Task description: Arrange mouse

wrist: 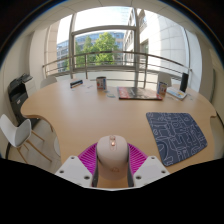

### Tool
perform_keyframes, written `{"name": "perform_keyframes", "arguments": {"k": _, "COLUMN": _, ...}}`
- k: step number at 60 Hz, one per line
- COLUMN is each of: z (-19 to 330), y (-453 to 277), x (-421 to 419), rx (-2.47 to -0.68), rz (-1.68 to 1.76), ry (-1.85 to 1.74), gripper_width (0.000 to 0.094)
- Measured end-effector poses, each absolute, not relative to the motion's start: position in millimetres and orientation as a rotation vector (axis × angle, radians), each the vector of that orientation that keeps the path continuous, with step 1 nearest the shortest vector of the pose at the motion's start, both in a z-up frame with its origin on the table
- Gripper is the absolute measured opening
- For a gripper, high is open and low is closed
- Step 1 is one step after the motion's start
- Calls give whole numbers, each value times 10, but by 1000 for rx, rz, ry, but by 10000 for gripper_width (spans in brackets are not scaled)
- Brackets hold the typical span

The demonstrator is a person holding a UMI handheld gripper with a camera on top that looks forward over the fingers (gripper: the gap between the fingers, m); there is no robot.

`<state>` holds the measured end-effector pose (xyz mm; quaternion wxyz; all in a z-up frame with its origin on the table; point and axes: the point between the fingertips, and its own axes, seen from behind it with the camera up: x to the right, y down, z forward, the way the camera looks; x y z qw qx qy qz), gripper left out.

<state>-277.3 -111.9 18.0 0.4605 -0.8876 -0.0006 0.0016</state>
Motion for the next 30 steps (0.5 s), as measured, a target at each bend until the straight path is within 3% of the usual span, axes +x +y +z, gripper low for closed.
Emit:
{"name": "perform_keyframes", "arguments": {"k": 14, "z": 2073, "y": -622, "x": -2284, "rx": -1878, "rz": 147, "ry": -2, "gripper_width": 399}}
{"name": "perform_keyframes", "arguments": {"k": 20, "z": 2369, "y": -411, "x": -1604, "rx": -1836, "rz": 126, "ry": 38, "gripper_width": 398}}
{"name": "perform_keyframes", "arguments": {"k": 24, "z": 2049, "y": -134, "x": -1089, "rx": -1881, "rz": 72, "ry": 68, "gripper_width": 398}}
{"name": "perform_keyframes", "arguments": {"k": 28, "z": 1532, "y": -76, "x": -623, "rx": -1960, "rz": 15, "ry": 77, "gripper_width": 398}}
{"name": "perform_keyframes", "arguments": {"k": 29, "z": 1269, "y": -113, "x": -512, "rx": -1976, "rz": 14, "ry": 78, "gripper_width": 397}}
{"name": "perform_keyframes", "arguments": {"k": 30, "z": 1258, "y": -56, "x": -450, "rx": -2008, "rz": 8, "ry": 80, "gripper_width": 397}}
